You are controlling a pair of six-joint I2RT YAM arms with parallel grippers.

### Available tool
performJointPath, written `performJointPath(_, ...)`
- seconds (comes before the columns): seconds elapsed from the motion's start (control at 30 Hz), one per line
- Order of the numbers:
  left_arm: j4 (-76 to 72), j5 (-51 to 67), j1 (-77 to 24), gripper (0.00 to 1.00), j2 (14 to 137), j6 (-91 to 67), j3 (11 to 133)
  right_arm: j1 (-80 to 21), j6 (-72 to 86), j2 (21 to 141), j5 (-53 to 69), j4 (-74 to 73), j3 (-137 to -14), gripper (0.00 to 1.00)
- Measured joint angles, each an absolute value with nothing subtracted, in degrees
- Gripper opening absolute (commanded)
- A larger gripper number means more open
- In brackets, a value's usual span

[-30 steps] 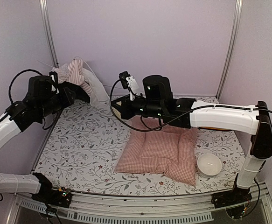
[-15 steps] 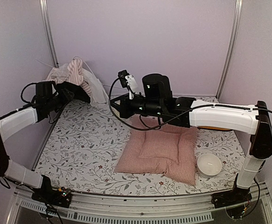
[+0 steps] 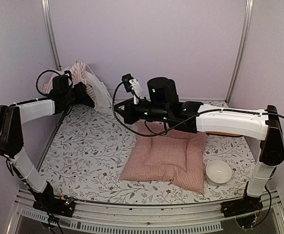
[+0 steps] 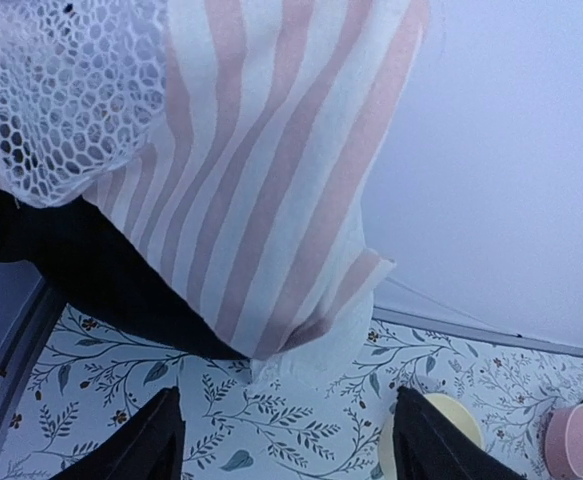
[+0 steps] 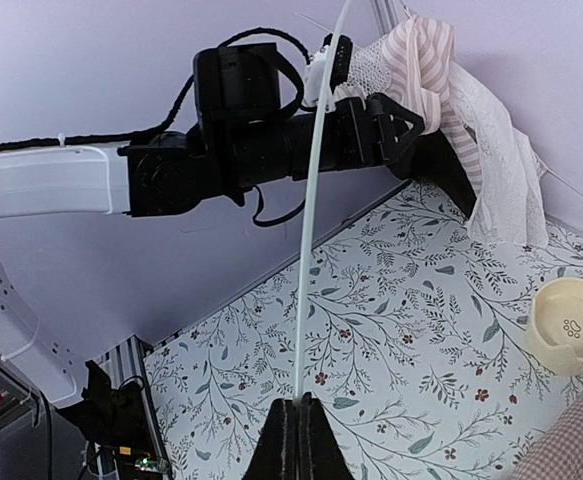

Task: Set up the pet tent
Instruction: Pick up the tent fabric from the tent.

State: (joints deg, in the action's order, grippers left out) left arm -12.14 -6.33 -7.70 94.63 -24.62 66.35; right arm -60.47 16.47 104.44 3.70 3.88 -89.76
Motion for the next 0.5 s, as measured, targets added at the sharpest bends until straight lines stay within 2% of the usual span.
performJointPath(0.37,-9.1,-17.17,-8.86,0.78,106.24,-17.52,81.43,-60.47,16.47,104.44,4.36,3.7,-90.54,0.0)
performJointPath(0.43,-8.08,-18.17,-8.86,0.75,107.79,-16.58,83.9,-60.47,16.47,104.44,4.67,3.66,-90.59,0.0)
performJointPath(0.5,-7.51,-19.0,-8.86,0.66,109.08,-15.73,85.69,-60.47,16.47,104.44,4.8,3.51,-90.59,0.0)
